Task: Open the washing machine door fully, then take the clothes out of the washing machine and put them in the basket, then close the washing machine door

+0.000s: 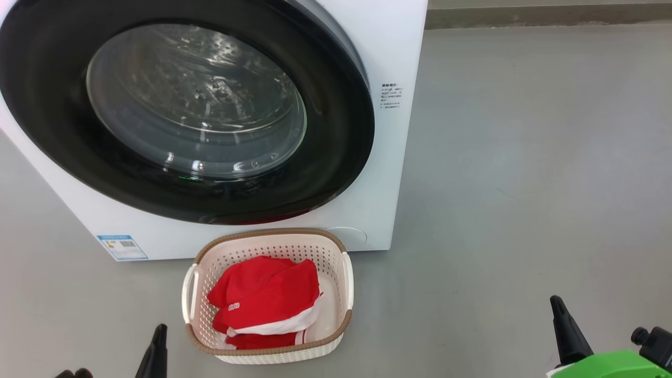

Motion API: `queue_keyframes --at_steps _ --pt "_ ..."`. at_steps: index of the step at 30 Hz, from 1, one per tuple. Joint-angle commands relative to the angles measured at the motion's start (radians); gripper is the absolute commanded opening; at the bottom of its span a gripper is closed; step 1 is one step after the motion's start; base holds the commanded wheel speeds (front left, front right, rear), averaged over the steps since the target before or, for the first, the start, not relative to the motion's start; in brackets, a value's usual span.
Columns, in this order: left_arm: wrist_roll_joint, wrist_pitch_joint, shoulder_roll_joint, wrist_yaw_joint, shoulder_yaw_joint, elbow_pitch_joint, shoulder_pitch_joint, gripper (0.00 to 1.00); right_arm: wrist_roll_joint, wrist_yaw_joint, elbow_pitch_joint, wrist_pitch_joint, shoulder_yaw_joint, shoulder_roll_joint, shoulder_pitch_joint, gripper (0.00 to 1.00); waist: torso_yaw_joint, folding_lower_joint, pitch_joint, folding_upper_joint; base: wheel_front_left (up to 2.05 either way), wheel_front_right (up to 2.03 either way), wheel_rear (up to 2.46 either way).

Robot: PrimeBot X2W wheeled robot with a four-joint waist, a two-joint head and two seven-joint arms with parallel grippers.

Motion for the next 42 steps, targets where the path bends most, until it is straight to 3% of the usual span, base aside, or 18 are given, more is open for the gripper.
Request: queue_keyframes --at_steps 1,42 --pt "-0.027 0.007 0.007 -0.003 0.024 -0.030 -0.046 0.00 0.024 0.000 -0.030 0.005 0.003 -0.012 -0.046 0.00 0.000 -0.0001 0.000 -0.0001 0.00 0.00 0.00" --pt "-0.435 0.125 -0.013 -0.005 0.055 -0.053 -0.087 0.00 0.419 -0.001 -0.056 0.126 -0.016 -0.012 -0.115 0.00 0.009 -0.0001 -0.017 -0.0001 0.00 0.00 0.00"
